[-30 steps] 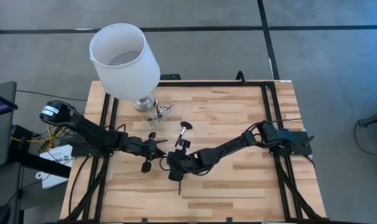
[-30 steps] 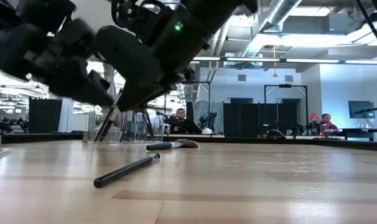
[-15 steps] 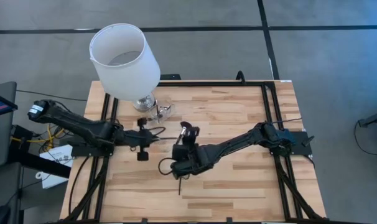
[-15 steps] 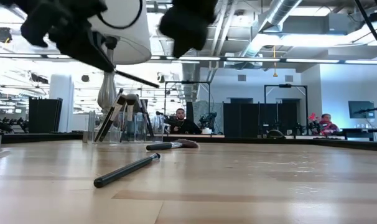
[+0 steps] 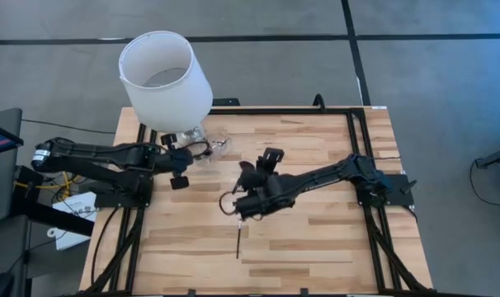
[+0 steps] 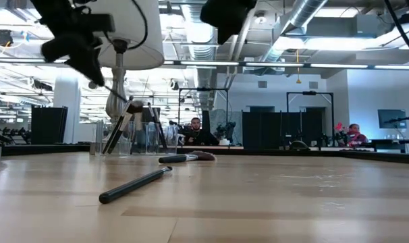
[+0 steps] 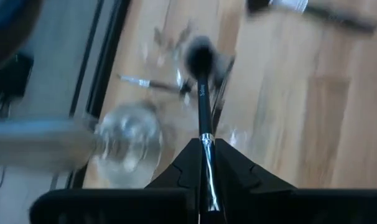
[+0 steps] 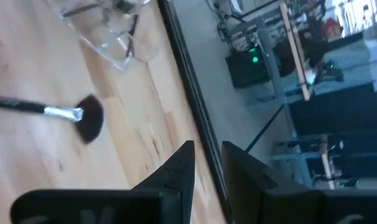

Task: Put items in baskets/containers
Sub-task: Put the black eyeshadow brush in the transparent organizer

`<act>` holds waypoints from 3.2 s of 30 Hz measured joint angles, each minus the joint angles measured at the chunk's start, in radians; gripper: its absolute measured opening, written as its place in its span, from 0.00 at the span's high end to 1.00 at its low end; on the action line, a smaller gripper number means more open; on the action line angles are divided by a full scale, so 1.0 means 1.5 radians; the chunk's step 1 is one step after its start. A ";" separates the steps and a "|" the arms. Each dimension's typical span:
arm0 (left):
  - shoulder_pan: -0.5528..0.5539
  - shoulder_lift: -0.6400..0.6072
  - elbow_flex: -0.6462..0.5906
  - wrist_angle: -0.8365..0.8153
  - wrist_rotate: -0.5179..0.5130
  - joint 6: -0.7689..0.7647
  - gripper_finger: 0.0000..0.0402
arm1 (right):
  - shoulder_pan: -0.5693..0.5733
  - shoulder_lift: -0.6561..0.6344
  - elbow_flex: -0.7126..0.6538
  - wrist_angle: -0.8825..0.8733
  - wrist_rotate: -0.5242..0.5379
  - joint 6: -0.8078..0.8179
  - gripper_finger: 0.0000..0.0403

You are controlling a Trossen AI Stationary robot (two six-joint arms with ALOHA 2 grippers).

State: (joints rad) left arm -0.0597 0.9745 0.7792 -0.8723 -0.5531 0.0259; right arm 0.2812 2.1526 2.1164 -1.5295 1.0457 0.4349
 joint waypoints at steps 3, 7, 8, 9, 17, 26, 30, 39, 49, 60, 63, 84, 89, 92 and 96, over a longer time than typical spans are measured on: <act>0.018 -0.001 0.000 -0.017 0.001 0.002 0.93 | -0.019 -0.006 -0.005 0.005 0.000 0.001 0.82; 0.021 -0.008 0.001 -0.022 0.002 0.005 0.93 | -0.042 0.005 -0.007 0.008 -0.008 0.001 0.82; 0.021 -0.008 0.000 -0.026 0.002 0.006 0.93 | -0.045 0.006 -0.007 0.008 -0.017 0.001 0.82; 0.021 -0.009 0.000 -0.028 0.002 0.008 0.93 | -0.048 0.006 -0.007 0.009 -0.025 0.001 0.82; 0.020 -0.018 0.001 -0.027 0.004 0.014 0.93 | -0.058 0.007 -0.006 0.013 -0.040 0.001 0.82; -0.009 -0.026 0.036 -0.027 0.004 0.013 0.93 | -0.058 0.007 -0.006 0.027 -0.040 0.001 0.82; -0.008 -0.026 0.036 -0.032 0.000 0.012 0.93 | -0.058 0.007 -0.006 0.037 -0.040 0.000 0.82; -0.008 -0.017 0.025 -0.025 0.020 -0.057 0.93 | -0.057 0.008 -0.006 0.058 -0.046 0.000 0.82; -0.009 0.047 -0.021 -0.009 -0.031 -0.105 0.93 | -0.048 0.008 -0.006 0.074 -0.088 0.000 0.82; 0.014 0.044 -0.021 -0.001 -0.021 -0.110 0.93 | -0.044 0.008 -0.006 0.114 -0.088 -0.035 0.82; 0.027 0.051 -0.021 0.000 0.000 -0.111 0.93 | -0.044 0.008 -0.006 0.118 -0.088 -0.036 0.82; 0.047 0.063 -0.022 0.004 0.005 -0.103 0.92 | -0.045 0.008 -0.006 0.128 -0.088 -0.053 0.82; 0.045 0.063 -0.022 0.004 -0.017 -0.102 0.94 | -0.045 0.008 -0.006 0.128 -0.088 -0.053 0.82; 0.030 0.063 -0.022 0.004 -0.048 -0.103 0.93 | -0.045 0.008 -0.006 0.129 -0.088 -0.053 0.82; 0.011 0.063 -0.022 0.003 -0.047 -0.103 0.93 | -0.045 0.008 -0.006 0.129 -0.088 -0.053 0.82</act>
State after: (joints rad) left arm -0.0438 1.0691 0.7467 -0.8671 -0.6228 -0.1280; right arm 0.2134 2.1643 2.1071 -1.3357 0.9134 0.3553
